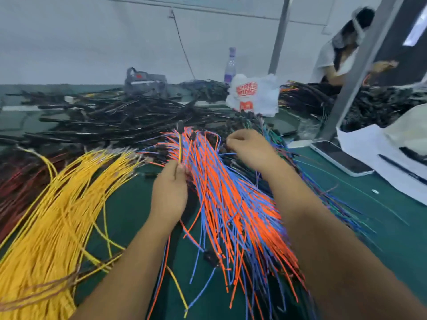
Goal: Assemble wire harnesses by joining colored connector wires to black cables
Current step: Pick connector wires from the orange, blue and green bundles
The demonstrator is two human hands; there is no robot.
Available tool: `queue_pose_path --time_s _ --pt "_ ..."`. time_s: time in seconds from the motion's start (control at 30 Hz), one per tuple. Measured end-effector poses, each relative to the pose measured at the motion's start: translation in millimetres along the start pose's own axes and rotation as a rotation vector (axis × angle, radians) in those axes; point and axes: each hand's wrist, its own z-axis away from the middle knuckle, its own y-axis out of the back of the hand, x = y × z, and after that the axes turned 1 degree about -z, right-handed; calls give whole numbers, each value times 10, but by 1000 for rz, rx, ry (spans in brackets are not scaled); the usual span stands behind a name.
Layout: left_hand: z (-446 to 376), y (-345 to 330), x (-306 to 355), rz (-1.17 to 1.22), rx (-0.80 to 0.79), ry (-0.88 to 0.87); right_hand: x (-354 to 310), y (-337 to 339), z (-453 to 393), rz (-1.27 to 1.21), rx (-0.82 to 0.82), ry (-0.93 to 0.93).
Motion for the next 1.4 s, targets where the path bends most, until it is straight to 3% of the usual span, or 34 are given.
queue_pose_path --time_s 0.23,0.33,0.43,0.63,0.77,0.9,1.0,1.07,1.13,1.23,1.33,1.4 --pt "27 17 46 11 -18 -19 304 -112 -281 299 240 -184" --pt "17 52 52 80 -5 19 446 41 -300 501 106 -307" --pt "12 65 49 131 -17 38 610 177 -249 554 27 -412" --pt "-13 44 -3 239 -39 128 741 324 -99 606 99 -239" --pt "-13 52 -23 291 -67 158 641 503 -1 460 -167 -96" --pt "-4 72 -8 312 -81 157 500 746 -33 558 -63 52" --pt "9 92 2 316 -104 146 384 1002 -82 458 -223 -57" --pt "19 105 11 328 -106 151 334 1145 -109 507 -432 -211" --pt "17 107 14 338 -98 159 328 1240 -141 551 -489 -271" --pt "7 108 16 332 -95 151 385 1310 -187 483 -268 -149" --pt "3 111 12 335 -94 161 447 1295 -206 -19 12 -108" --pt "12 118 12 343 -95 169 425 1294 -260 -226 301 -57"
